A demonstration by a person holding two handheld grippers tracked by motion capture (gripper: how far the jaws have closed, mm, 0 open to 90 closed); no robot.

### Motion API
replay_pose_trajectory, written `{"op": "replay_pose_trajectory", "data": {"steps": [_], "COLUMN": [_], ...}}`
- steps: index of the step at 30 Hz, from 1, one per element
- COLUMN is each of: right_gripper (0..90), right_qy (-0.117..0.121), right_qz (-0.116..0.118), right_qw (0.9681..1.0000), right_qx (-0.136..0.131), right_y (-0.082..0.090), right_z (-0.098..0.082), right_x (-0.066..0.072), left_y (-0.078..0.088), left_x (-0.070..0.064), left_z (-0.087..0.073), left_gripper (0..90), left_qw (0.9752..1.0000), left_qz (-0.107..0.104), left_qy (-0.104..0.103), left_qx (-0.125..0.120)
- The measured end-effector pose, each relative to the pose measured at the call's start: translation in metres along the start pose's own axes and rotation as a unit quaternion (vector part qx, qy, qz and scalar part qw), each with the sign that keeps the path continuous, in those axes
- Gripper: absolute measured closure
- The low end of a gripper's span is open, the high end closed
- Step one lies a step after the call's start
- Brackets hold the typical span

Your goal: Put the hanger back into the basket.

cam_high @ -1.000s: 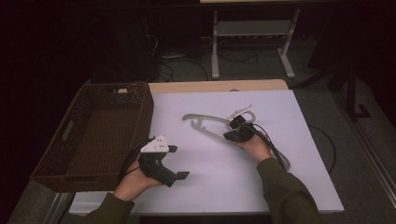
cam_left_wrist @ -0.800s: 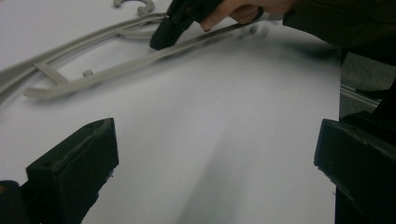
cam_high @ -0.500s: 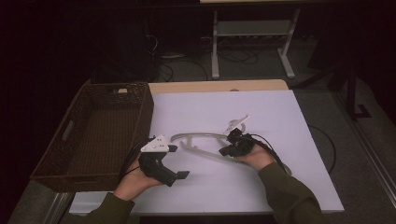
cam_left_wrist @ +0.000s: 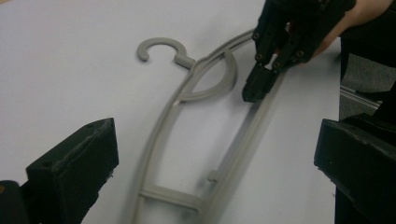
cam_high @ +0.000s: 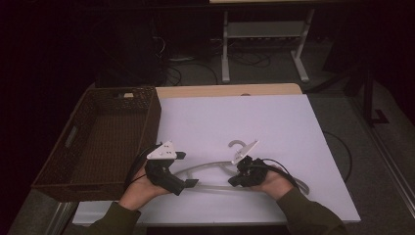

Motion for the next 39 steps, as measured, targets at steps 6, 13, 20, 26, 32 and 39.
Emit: {"op": "replay_pose_trajectory", "data": {"steps": [6,13,20,26,32,39], "right_gripper": [89.6,89.4,89.5,89.5,89.5,89.6], "right_qy": [0.007,-0.022,-0.037,-0.050,-0.045,-0.037], "right_qz": [-0.003,-0.034,-0.059,-0.060,-0.053,-0.054], "right_qw": [0.9999,0.9974,0.9932,0.9929,0.9946,0.9962], "right_qx": [-0.010,-0.060,-0.093,-0.090,-0.076,-0.057], "right_y": [0.003,0.031,0.056,0.061,0.051,0.040], "right_z": [-0.001,0.006,-0.008,-0.031,-0.036,-0.039], "right_x": [0.005,0.006,0.006,0.015,0.022,0.024], "left_y": [0.000,0.000,-0.001,-0.001,-0.002,-0.001], "left_x": [0.001,0.002,0.003,0.004,0.005,0.005], "left_z": [0.000,0.000,-0.001,-0.002,-0.002,-0.002], "left_gripper": [0.0,0.0,0.0,0.0,0.0,0.0], "left_qw": [1.0000,1.0000,1.0000,1.0000,1.0000,1.0000], "left_qz": [0.002,0.003,0.003,0.003,0.003,0.004], "left_qy": [-0.001,0.000,0.003,0.005,0.008,0.007], "left_qx": [0.000,-0.001,-0.002,0.000,-0.002,-0.001]}}
Point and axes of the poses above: each handheld gripper's, and its own axes: y roughly backward along the jaws, z roughly out of its top, x roughly to its left, the point moved 10 cm from there along -y, roughly forward along the jaws, and after that the axes turned 9 degrees about y, right-handed, at the moved point
